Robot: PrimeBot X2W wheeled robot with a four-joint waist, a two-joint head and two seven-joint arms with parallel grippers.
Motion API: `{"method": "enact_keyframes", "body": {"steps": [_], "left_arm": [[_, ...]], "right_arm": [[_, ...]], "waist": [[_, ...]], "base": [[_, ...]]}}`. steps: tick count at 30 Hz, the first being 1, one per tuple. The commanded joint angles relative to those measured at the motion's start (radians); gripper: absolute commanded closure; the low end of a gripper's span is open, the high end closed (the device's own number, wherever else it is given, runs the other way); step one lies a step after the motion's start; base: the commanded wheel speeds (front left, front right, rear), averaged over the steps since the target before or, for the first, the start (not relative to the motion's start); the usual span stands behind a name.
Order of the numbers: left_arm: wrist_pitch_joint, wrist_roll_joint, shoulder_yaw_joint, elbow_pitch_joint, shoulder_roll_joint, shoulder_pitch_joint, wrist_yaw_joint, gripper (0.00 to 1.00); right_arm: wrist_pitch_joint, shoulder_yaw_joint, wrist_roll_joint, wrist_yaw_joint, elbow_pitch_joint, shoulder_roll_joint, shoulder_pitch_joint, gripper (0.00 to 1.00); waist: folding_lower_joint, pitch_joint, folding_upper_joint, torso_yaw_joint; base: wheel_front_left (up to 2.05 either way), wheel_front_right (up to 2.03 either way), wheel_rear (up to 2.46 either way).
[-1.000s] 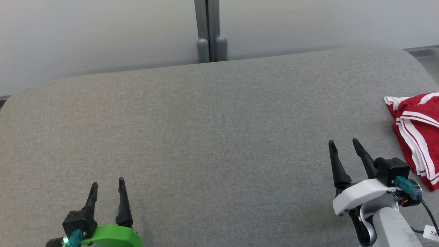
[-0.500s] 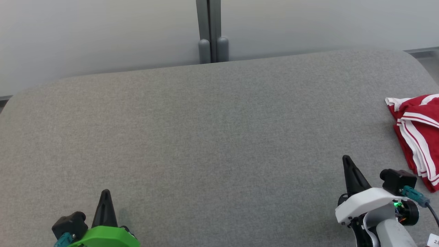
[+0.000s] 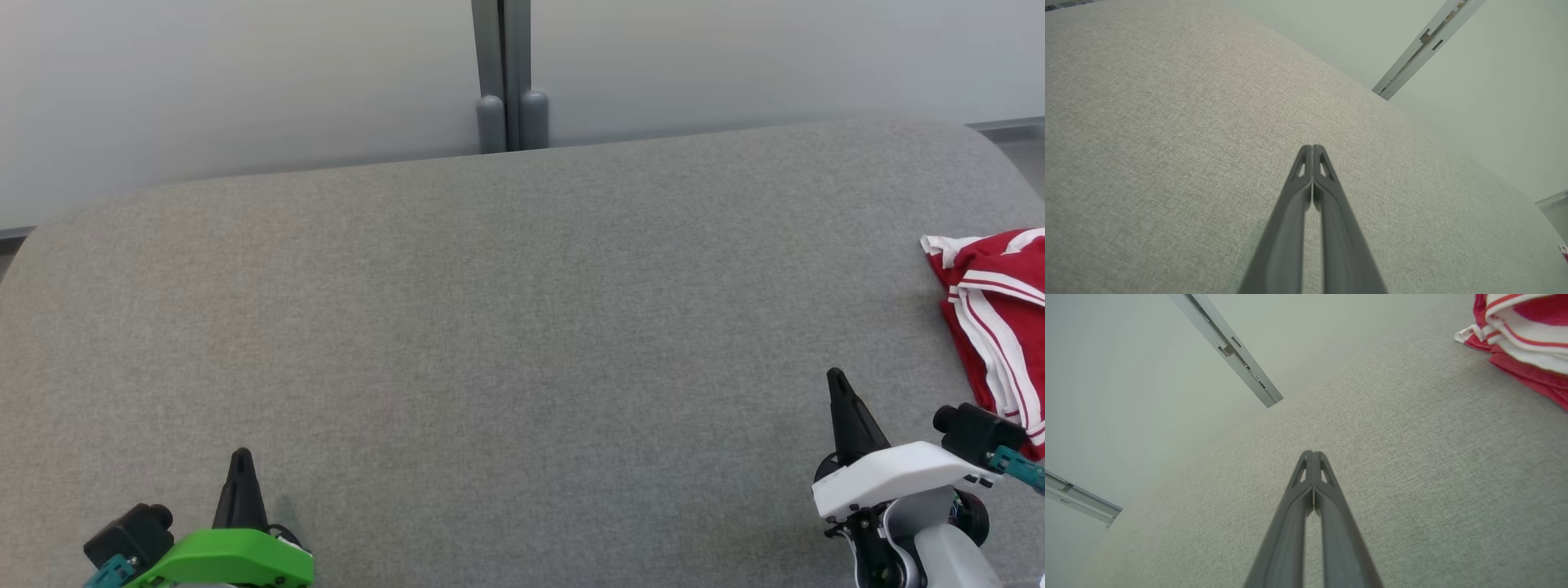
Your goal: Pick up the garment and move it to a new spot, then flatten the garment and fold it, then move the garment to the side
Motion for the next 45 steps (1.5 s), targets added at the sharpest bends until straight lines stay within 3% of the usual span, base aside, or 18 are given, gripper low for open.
{"method": "enact_keyframes", "body": {"steps": [1, 45], "left_arm": [[0.009, -0.041, 0.010, -0.020, 0.005, -0.034, -0.006, 1.00], [0.149, -0.552, 0.066, -0.071, 0.009, -0.076, -0.040, 1.00]], "right_arm": [[0.009, -0.005, 0.042, 0.000, -0.023, -0.006, -0.009, 1.00], [0.148, -0.033, 0.575, -0.001, -0.092, -0.011, 0.018, 1.00]], "waist": [[0.0000, 0.000, 0.0000, 0.001], [0.0000, -0.012, 0.0000, 0.021]], "base": [[0.00, 0.00, 0.00], [0.00, 0.00, 0.00]]}}
